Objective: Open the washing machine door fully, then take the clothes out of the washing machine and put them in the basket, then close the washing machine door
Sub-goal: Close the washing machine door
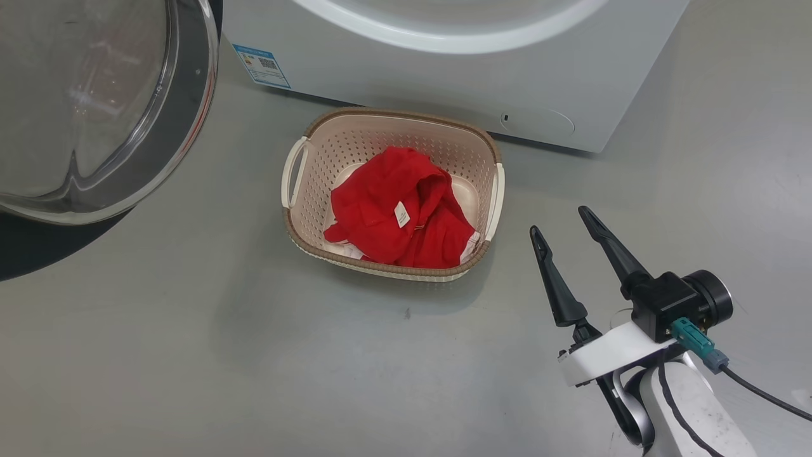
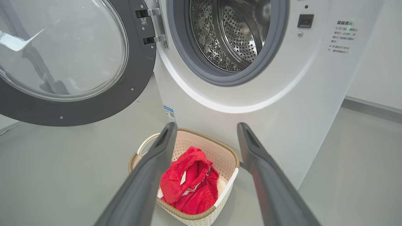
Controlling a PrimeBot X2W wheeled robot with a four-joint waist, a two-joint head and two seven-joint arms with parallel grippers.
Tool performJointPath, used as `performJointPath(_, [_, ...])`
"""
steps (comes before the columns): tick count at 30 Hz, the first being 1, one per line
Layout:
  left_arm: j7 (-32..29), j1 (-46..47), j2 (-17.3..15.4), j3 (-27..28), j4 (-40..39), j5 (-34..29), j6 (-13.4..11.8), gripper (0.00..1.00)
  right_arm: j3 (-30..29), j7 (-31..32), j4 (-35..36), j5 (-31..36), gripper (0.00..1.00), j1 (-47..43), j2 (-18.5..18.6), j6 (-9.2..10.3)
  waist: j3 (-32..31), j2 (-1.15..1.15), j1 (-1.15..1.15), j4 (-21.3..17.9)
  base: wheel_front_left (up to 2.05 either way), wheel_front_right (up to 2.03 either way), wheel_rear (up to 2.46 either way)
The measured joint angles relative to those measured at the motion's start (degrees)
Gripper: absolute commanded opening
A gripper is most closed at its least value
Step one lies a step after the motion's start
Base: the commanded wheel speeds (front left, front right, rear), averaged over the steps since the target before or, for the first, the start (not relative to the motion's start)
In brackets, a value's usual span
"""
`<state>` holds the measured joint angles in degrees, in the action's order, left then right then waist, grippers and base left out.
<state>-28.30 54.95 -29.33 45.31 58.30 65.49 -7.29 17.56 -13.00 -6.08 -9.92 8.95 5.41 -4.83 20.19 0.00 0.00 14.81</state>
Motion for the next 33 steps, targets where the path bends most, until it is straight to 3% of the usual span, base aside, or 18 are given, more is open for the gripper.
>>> performJointPath(12, [-3.46,1.05,-1.51,-1.47,2.00,-0.56,0.00,0.00,0.00,-0.44,-0.57,0.00,1.00,0.37,-0.12,0.02,-0.26,0.00,0.00,-0.19,0.00,0.00,0.00])
performJointPath(24, [-7.79,1.09,-0.80,-4.65,2.85,-2.05,0.10,0.00,-0.32,-0.69,-1.93,-0.26,1.00,0.41,-0.27,0.43,-2.68,0.00,0.00,0.32,0.00,0.00,0.00])
performJointPath(33, [-13.77,1.08,0.52,-7.81,2.88,-2.66,2.27,0.00,-0.22,-0.94,-2.76,-0.65,1.00,0.30,-0.46,0.42,-4.68,0.00,0.00,0.99,0.00,0.00,0.00])
